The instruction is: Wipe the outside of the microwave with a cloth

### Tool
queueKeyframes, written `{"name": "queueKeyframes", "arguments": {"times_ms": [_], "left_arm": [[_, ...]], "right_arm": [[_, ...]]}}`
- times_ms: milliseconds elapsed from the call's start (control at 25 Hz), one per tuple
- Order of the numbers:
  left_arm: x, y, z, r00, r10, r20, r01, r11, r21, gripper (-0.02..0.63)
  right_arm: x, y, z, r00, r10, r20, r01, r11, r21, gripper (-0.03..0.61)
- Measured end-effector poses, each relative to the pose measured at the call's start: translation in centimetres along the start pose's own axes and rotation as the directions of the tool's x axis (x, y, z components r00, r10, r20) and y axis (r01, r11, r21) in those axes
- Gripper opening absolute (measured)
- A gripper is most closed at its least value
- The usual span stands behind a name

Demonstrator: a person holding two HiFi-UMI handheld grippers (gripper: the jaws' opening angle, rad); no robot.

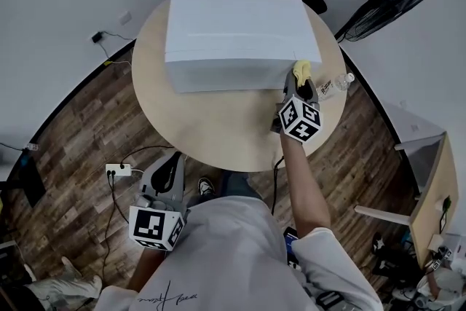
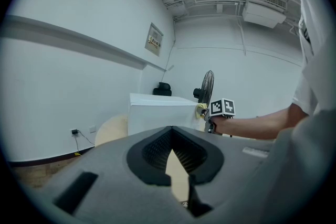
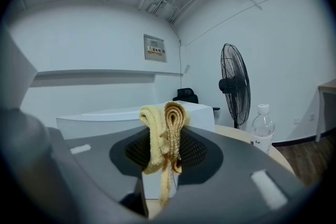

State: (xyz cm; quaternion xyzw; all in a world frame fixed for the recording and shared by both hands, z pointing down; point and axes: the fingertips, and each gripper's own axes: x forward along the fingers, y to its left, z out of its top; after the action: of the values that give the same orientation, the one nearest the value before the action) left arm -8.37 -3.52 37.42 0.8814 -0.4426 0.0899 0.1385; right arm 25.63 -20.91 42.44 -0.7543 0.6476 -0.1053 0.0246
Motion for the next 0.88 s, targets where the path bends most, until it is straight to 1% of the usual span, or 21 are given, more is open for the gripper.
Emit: {"name": "queueKeyframes", "arguments": {"times_ms": [720, 880], "left_arm": [[-2.7, 1.1, -0.7, 0.999, 0.054, 0.005, -0.054, 0.998, -0.018, -0.009], [-2.9, 1.2, -0.8, 0.998, 0.057, 0.009, -0.057, 0.998, -0.039, -0.009]], "right_arm": [[-0.5, 5.2, -1.0, 0.997, 0.081, 0.011, -0.082, 0.996, 0.03, 0.124], [-0.4, 6.4, -1.4, 0.995, 0.103, 0.005, -0.103, 0.994, 0.026, 0.124]]}}
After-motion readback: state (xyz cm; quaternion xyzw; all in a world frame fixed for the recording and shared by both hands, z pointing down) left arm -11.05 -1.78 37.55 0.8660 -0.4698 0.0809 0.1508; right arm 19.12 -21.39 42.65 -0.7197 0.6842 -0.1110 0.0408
